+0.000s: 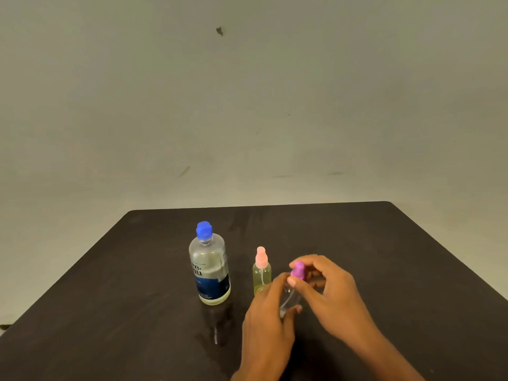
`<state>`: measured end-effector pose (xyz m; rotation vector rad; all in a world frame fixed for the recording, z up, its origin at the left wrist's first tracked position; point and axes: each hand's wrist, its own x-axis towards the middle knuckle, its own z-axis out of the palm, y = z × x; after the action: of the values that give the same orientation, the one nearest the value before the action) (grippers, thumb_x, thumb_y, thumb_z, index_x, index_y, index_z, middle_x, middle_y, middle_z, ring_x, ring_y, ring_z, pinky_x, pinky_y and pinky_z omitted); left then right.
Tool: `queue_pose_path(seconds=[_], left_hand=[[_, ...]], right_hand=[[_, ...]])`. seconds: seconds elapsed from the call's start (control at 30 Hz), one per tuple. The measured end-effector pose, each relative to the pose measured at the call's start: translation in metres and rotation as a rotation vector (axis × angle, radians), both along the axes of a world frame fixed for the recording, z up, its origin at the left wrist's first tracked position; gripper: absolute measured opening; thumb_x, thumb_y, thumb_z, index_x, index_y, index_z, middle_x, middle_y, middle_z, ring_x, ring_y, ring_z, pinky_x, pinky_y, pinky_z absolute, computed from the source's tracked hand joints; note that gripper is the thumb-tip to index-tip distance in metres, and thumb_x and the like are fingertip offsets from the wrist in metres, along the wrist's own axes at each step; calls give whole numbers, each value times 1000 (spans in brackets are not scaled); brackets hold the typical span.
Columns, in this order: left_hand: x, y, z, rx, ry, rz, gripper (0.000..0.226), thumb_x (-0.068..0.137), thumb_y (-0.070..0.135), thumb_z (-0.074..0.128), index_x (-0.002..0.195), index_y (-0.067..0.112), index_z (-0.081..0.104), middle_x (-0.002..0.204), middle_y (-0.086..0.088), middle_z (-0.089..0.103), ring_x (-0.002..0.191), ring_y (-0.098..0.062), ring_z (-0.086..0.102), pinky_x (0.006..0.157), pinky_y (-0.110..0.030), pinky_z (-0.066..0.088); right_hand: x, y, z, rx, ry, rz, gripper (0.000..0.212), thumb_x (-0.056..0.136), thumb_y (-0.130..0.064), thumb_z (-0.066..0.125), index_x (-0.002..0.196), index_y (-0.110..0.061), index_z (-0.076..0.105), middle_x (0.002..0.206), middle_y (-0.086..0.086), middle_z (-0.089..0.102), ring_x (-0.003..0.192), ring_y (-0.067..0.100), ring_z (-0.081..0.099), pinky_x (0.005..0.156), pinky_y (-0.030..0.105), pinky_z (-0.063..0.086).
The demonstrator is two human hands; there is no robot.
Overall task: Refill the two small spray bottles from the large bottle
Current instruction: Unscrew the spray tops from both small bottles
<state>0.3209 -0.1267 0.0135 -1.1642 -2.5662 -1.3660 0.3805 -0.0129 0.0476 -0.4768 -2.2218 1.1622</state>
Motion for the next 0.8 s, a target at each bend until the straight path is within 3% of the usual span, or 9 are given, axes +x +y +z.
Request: queue_pose_path(seconds=[0.1,0.2,0.27,0.37,0.47,0.57,0.7,0.8], left_hand=[[-3,-9,2,-12,4,14,63,86,28,65,133,49,29,110,29,39,105,9,41,81,-1,31],[-5,-16,8,-30,7,22,62,88,31,63,137,45,27,113,20,45,104,2,46,85,-9,36],[-6,-18,11,-21,26,28,57,87,31,63,135,40,33,112,20,46,104,3,46,84,-6,35],[-6,-21,15,-3,89,38,54,86,29,65,134,35,40,118,20,49,105,7,40,83,-2,31],[-7,-23,14,19,138,67,55,81,24,71,131,31,48,122,16,55,106,6,41,87,-6,32],[-8,-26,13,32,169,64,54,79,22,73,128,32,52,118,20,55,102,9,41,83,-5,32],[-10,-28,10,24,242,73,56,74,19,79,125,29,58,115,17,60,101,9,42,82,-6,33],[-13,-29,6,13,279,95,61,61,13,87,117,23,64,106,8,68,97,0,50,80,-16,41]], right_hand=[[2,7,8,-136,-44,197,33,87,-8,65,110,-32,61,103,-13,69,101,2,63,88,27,54],[3,10,12,-89,-77,251,42,89,-9,63,120,-37,55,114,-19,64,111,-4,56,93,27,52],[2,9,16,19,-92,200,34,87,-26,66,116,-39,55,113,-19,61,107,-6,55,88,23,54],[0,7,23,230,-138,123,19,85,-44,62,101,-33,63,94,-14,63,88,0,59,77,20,53],[0,6,27,225,-170,197,10,89,-27,64,98,-31,64,93,-15,64,89,-2,59,80,18,52],[2,6,31,167,-180,337,27,88,-12,64,103,-34,63,102,-18,62,100,-4,58,84,16,51],[2,2,34,259,-225,246,16,88,-42,60,103,-35,60,97,-17,62,90,-1,59,75,15,50],[1,2,33,323,-277,237,7,90,-38,59,95,-35,63,90,-16,63,86,-2,58,77,20,51]])
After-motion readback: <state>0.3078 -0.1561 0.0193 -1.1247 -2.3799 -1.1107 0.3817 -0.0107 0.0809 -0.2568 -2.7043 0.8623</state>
